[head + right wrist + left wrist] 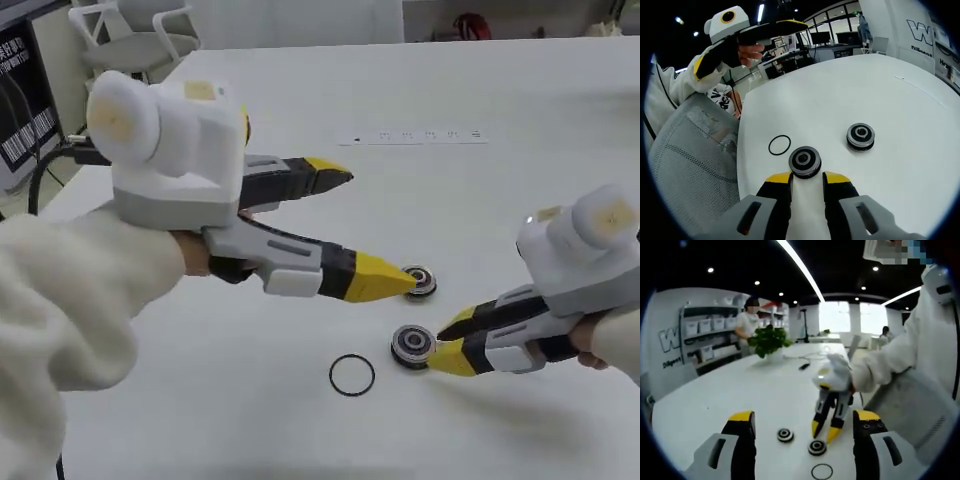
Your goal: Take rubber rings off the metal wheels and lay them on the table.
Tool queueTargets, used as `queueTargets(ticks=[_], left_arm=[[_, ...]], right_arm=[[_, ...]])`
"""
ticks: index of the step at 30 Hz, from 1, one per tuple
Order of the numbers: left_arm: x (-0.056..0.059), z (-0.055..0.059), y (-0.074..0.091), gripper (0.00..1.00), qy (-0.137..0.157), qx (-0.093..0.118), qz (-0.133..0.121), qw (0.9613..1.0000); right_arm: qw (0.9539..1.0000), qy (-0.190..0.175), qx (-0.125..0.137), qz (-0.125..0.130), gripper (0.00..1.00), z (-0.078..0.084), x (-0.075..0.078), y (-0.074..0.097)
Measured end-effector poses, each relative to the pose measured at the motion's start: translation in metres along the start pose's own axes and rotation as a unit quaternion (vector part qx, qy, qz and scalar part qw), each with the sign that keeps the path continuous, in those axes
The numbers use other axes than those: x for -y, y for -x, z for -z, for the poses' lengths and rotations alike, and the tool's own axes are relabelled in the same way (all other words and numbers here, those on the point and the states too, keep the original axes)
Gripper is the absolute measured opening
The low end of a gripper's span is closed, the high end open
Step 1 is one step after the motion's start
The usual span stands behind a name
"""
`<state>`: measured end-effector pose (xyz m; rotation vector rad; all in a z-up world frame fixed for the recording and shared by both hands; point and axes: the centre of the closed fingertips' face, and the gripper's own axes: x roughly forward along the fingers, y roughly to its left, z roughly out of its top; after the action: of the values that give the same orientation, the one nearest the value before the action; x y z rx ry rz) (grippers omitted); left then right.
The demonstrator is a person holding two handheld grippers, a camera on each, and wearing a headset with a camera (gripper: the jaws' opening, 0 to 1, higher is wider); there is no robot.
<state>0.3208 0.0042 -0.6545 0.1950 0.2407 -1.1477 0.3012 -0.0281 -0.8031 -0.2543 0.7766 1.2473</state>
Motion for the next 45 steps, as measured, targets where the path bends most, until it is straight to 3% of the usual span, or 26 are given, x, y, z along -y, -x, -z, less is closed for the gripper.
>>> queueTargets(ticks=[3, 6, 9, 12, 17, 30, 40, 45], left_arm=[[-0.008, 0.012, -0.012, 0.75, -0.013, -0.024, -0.01, 0.9996], [-0.01, 0.018, -0.021, 0.73, 0.001, -0.025, -0.01, 0.9996], [-0.006, 0.026, -0.029, 0.71, 0.011, -0.019, -0.001, 0.9998], [0.0, 0.045, -0.033, 0.67, 0.009, -0.031, 0.004, 0.9995], [0.004, 0.063, -0.038, 0.57, 0.012, -0.039, 0.002, 0.9992], [0.014, 0.087, -0.049, 0.37, 0.018, -0.053, 0.017, 0.9983], [0.021, 0.102, -0.054, 0.31, 0.03, -0.063, 0.027, 0.9972], [0.024, 0.112, -0.059, 0.3, 0.022, -0.08, 0.031, 0.9961]], right_arm=[[1.0, 0.001, -0.001, 0.0, 0.21, 0.001, 0.001, -0.001], [1.0, 0.008, 0.001, 0.0, 0.2, 0.0, 0.001, -0.001], [0.9999, 0.013, 0.0, 0.0, 0.2, 0.0, 0.002, -0.002], [0.9999, 0.015, -0.002, -0.001, 0.2, 0.001, 0.002, -0.003], [0.9998, 0.018, -0.005, -0.002, 0.2, 0.003, 0.001, -0.005], [0.9997, 0.023, -0.004, 0.001, 0.19, 0.003, 0.003, -0.005], [0.9995, 0.031, -0.005, 0.001, 0.17, 0.004, 0.003, -0.006], [0.9994, 0.034, -0.006, 0.0, 0.15, 0.005, 0.003, -0.006]])
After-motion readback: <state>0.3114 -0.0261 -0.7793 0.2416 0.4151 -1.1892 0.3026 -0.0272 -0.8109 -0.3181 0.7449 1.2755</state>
